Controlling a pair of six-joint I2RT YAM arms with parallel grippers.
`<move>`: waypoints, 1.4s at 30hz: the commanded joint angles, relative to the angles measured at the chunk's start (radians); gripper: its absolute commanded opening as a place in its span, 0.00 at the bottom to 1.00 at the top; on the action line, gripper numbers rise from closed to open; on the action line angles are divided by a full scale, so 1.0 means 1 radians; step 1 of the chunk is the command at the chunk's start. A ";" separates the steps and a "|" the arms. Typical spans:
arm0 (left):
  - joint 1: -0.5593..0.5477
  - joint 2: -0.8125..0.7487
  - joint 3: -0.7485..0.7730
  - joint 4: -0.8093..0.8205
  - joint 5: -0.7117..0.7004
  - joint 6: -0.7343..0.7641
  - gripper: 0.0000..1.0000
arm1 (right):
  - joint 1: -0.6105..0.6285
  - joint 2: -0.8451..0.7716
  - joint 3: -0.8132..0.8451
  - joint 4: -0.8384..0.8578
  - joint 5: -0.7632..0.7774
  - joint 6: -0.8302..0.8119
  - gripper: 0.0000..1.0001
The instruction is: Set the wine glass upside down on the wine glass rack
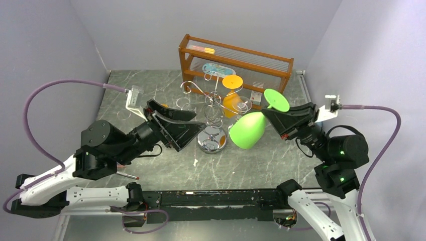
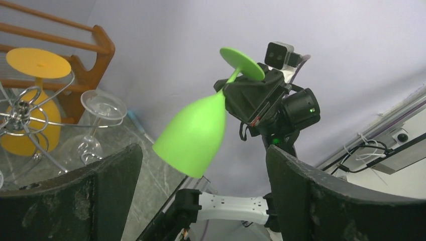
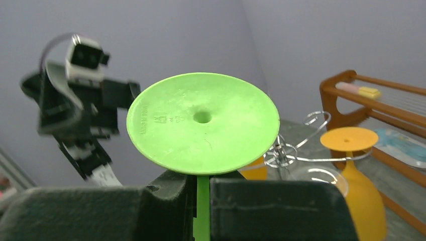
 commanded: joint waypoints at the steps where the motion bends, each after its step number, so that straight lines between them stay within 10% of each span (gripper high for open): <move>1: -0.003 0.022 0.048 -0.152 -0.027 -0.047 0.96 | 0.000 -0.047 -0.043 -0.094 -0.160 -0.253 0.00; 28: 0.054 0.313 -0.042 0.264 0.334 -0.439 0.74 | 0.000 -0.100 -0.176 -0.121 -0.516 -0.577 0.00; 42: 0.063 0.325 -0.104 0.365 0.360 -0.459 0.06 | -0.001 -0.081 -0.113 -0.228 -0.540 -0.599 0.01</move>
